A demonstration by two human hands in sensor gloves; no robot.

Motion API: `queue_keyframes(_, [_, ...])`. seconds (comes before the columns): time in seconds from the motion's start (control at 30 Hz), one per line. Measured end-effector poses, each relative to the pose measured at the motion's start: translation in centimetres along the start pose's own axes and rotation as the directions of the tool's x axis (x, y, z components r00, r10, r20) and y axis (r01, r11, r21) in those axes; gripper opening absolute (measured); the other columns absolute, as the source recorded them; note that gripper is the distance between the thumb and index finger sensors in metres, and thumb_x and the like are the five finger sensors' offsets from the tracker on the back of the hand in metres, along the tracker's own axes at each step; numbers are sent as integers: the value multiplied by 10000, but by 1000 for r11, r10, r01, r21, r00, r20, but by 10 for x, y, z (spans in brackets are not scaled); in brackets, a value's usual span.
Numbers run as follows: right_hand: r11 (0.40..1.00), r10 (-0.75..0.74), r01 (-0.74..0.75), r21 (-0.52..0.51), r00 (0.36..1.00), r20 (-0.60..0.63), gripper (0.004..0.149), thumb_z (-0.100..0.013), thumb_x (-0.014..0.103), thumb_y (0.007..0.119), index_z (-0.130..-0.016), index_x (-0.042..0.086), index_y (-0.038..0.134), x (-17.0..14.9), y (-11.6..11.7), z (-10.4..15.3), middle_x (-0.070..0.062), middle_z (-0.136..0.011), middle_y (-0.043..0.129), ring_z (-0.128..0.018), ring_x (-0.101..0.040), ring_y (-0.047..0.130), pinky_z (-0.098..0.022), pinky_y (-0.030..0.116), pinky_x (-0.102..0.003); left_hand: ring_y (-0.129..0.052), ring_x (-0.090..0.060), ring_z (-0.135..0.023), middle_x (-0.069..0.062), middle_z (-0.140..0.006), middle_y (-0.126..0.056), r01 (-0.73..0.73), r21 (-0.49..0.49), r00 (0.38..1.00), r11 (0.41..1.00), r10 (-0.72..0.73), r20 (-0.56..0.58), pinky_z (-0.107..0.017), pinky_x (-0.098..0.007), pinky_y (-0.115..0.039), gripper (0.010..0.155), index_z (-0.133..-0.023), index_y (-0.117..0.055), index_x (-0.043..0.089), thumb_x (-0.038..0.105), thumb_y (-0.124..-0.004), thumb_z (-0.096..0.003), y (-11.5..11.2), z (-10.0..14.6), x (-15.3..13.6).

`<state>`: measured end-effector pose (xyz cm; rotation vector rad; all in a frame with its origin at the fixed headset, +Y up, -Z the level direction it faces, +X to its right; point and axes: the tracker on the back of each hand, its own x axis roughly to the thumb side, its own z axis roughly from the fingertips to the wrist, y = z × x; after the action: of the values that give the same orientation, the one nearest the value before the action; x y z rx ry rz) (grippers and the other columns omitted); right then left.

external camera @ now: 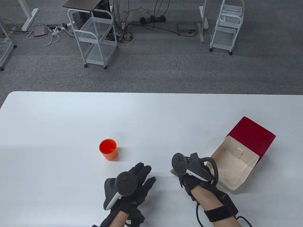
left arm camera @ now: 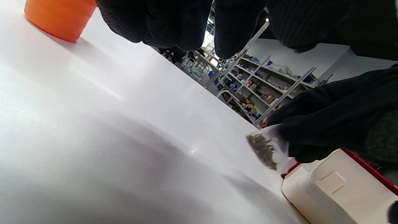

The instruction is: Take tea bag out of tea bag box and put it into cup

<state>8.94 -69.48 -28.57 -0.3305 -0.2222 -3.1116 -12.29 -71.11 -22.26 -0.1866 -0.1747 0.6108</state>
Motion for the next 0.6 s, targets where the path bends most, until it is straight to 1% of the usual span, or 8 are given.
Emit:
queue_keyframes(0.17, [999, 42, -42, 21, 999, 9, 392, -449, 338, 845, -791, 147, 839, 11, 25, -5, -120, -701, 954, -551, -353, 943, -490, 793, -484, -631, -347, -1096, -78, -1242, -578, 1, 0, 1000, 1000, -1, 0, -789, -469, -610, 646, -1091, -660, 333, 605, -631, -506, 0, 0, 0])
queue_keyframes(0.23, [998, 57, -57, 33, 998, 12, 392, -448, 339, 846, -791, 149, 839, 14, 31, -6, -117, -702, 953, -552, -352, 943, -489, 795, -482, -633, -348, -1095, -78, -1240, -581, 1, 0, 1000, 1000, -1, -1, -790, -469, -609, 646, -1091, -661, 335, 606, -632, -505, 0, 0, 0])
queue_keyframes(0.43, [996, 65, -66, 65, 998, 5, 400, -453, 348, 837, -804, 159, 829, 14, 39, -5, -115, -722, 942, -569, -353, 936, -499, 789, -483, -633, -347, -1095, -81, -1241, -580, 1, 0, 1000, 1000, -1, -1, -788, -471, -610, 647, -1092, -661, 333, 605, -632, -505, 0, 0, 0])
queue_keyframes(0.53, [996, 45, -46, 72, 999, 10, 489, -455, 407, 815, -877, 165, 767, 10, 38, -1, -121, -785, 904, -620, -363, 912, -530, 769, -490, -634, -346, -1095, -79, -1241, -579, 2, 1, 1000, 1000, -2, 2, -788, -471, -609, 646, -1091, -661, 335, 605, -632, -505, 0, 0, 0])
queue_keyframes(0.6, [997, 14, -15, 72, 1000, 19, 572, -449, 450, 809, -935, 168, 703, 6, 34, 4, -138, -863, 856, -683, -391, 886, -560, 747, -507, -634, -346, -1095, -80, -1241, -579, 0, 4, 1000, 1000, 0, 3, -789, -471, -609, 645, -1090, -661, 336, 605, -633, -505, 1, 0, -1])
